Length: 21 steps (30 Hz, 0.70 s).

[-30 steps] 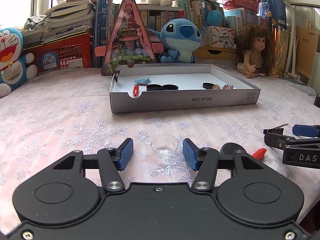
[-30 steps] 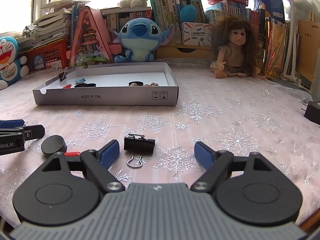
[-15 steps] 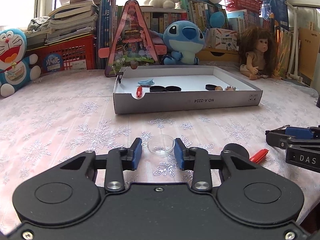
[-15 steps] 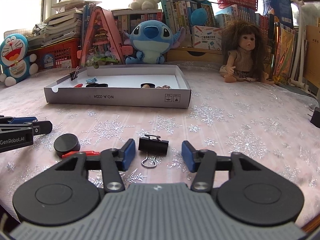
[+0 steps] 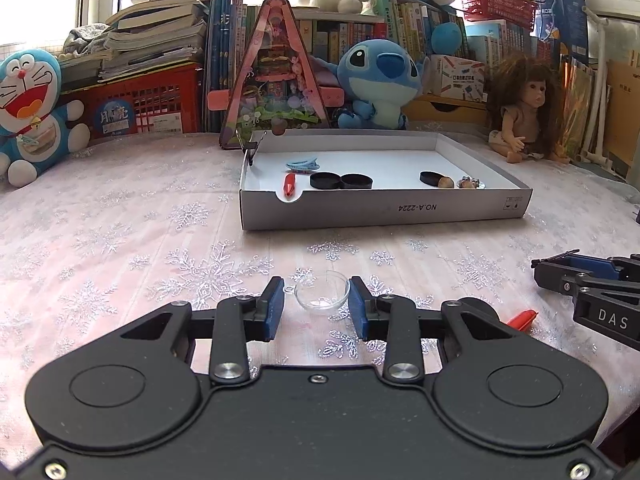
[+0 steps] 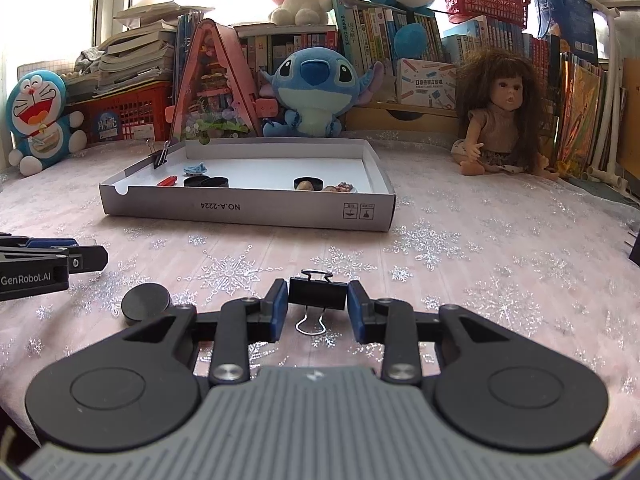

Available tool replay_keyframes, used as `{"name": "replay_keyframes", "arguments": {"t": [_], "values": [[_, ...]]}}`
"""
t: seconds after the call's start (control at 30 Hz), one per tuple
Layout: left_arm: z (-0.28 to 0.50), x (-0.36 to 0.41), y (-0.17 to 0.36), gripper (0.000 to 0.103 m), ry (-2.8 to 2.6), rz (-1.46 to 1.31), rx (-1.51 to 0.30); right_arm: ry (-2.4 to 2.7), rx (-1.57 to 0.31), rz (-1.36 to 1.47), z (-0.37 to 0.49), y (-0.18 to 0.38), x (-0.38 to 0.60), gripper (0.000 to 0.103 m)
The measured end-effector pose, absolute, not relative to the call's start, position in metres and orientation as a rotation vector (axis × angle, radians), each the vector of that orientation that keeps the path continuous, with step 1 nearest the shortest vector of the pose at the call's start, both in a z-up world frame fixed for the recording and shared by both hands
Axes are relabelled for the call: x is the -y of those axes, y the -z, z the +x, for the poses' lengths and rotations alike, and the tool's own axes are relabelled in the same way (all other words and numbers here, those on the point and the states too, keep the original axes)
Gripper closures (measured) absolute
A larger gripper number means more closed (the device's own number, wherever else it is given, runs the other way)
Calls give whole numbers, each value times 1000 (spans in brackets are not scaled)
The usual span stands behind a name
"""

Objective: Organize rigid objects
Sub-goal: 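Grasp the clear cup with the left tool while the right tool grasps the black binder clip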

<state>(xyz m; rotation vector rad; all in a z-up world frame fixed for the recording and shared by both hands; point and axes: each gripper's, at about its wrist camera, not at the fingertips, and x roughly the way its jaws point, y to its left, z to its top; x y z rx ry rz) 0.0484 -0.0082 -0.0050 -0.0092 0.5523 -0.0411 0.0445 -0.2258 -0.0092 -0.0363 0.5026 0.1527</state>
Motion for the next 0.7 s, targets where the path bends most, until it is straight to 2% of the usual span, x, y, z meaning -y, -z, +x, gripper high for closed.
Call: {"name": "replay_keyframes", "arguments": {"t": [0.7], "values": [[81,15,-28,70,52,-30,-588,-180,-494,19,68,-10,219,66]]}}
